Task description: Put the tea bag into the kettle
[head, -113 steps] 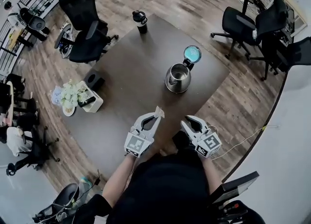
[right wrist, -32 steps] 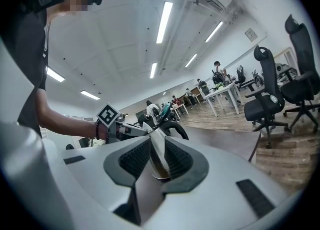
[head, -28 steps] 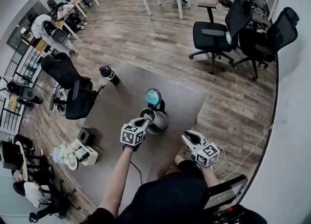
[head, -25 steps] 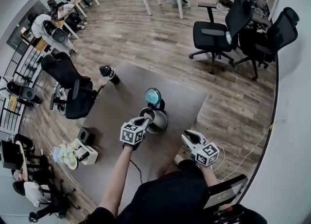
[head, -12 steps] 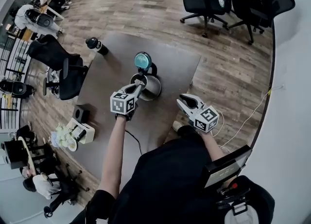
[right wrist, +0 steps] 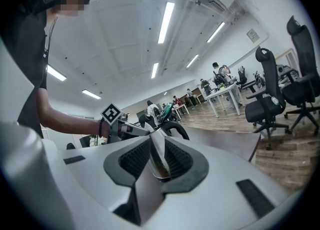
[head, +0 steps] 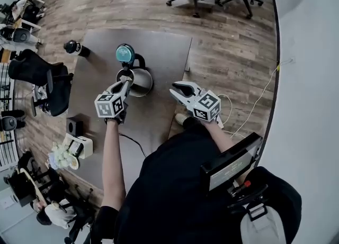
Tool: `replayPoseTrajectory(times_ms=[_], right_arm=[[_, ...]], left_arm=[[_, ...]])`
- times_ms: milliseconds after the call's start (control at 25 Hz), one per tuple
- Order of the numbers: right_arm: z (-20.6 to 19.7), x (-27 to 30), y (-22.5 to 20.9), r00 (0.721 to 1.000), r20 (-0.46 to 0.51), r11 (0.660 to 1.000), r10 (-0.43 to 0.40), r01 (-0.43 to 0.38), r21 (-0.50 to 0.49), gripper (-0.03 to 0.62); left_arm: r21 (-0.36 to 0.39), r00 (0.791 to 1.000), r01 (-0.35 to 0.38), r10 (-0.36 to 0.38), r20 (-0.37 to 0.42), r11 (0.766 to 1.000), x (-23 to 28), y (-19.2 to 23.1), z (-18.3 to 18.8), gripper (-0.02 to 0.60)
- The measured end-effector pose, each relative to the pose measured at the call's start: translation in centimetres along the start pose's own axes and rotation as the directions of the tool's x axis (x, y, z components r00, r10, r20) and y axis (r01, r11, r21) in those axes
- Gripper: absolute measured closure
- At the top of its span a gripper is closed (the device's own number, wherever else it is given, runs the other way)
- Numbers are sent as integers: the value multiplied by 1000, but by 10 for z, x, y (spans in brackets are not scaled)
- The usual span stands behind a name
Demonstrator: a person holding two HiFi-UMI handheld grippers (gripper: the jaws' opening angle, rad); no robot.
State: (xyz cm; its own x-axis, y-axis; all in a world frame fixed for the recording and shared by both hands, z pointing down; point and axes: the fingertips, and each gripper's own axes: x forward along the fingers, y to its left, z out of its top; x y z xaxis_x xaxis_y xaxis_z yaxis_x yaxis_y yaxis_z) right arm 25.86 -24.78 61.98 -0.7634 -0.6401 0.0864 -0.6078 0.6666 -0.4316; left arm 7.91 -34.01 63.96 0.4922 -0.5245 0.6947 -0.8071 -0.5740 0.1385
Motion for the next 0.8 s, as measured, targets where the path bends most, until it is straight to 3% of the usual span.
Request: replayPoseTrajectory(times_ms=[560,800], right_arm=[[0,-2,3,1000,-11,1000,9,-9,1,502],[-1,-1,7,1000,-16,1000,7,-7,-3,502]], left_arm=[[-15,999,24,-23,28,1000,-2,-6,4,537],[-18,997,40,-39,60,999,-6,-8,3,499]])
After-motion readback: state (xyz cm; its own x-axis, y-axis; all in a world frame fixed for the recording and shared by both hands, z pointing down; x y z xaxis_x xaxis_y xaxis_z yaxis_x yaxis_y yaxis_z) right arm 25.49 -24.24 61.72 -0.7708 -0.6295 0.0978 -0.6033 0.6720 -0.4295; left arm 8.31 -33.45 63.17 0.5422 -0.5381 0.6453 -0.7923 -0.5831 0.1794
